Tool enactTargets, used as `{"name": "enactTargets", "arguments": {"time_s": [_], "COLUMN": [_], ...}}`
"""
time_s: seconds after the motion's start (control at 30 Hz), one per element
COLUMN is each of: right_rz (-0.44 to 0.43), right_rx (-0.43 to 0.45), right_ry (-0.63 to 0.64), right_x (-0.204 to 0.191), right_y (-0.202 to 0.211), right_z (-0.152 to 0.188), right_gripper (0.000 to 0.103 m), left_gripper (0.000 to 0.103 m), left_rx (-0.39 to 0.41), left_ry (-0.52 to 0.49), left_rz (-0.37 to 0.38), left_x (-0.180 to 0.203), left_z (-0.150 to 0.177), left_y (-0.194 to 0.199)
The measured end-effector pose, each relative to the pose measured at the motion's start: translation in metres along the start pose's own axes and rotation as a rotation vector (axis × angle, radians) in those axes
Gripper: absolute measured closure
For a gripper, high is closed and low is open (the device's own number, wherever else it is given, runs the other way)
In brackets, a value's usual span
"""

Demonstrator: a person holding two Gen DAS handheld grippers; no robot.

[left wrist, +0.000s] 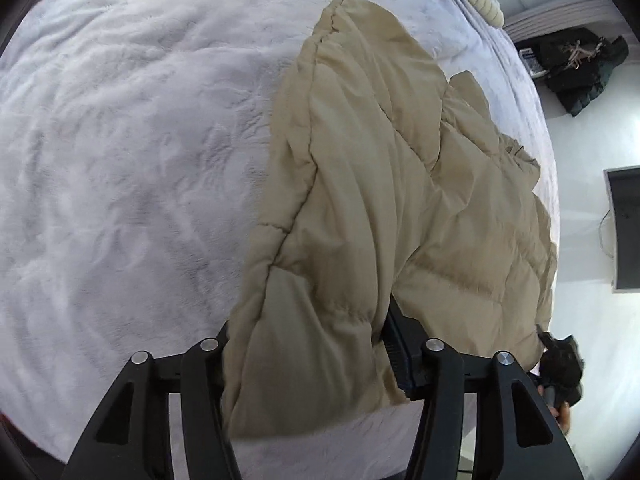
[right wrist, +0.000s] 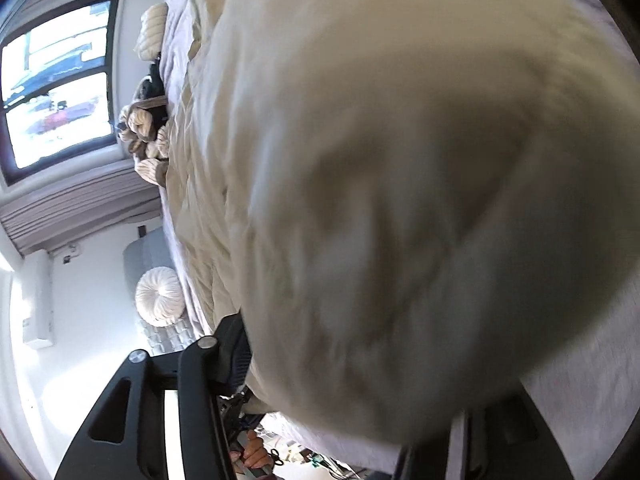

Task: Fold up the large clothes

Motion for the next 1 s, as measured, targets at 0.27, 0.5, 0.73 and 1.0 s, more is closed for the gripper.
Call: {"name": "enactTargets", "arguments": {"time_s": [0.27, 0.5, 0.73, 1.0], "right_rz": [0.118, 0.072, 0.092, 0.281], "right_rx": [-0.125, -0.280, -0.356, -0.333], "right_ry": [0.078, 0.233, 0.372, 0.560], "right_x": [-0.046, -0.099, -0.114, -0.129], "right_y": [-0.022, -0.059, -0.053, -0.063], "right_z": [0.028, 0.046, 0.094, 0.109], "right_gripper": [0.026, 0.020, 0.020, 0.000], "left_gripper": [0.046, 0.006, 0.006, 0.006], "left_rx": [0.017, 0.112, 0.126, 0.002], "left_ry": [-0.119, -0.156, -0.094, -0.124], "left_rz": [-0.069, -0.106, -0.114, 0.076], "left_x": [0.000, 0.000, -0.008, -0.013], "left_z": [0.001, -0.009, -0.044, -0.089], "left_y": [0.040, 0.076, 0.062, 0.006]}}
Point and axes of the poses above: each gripper's, at about its wrist camera, not at the fingertips, and y roughly against the way its jaws point, x to its right, z to its underside, the point moved 1 cm from there along -y, roughly the way its jaws point, and after that the axes turned 13 degrees about -z, right-handed, at the moved point
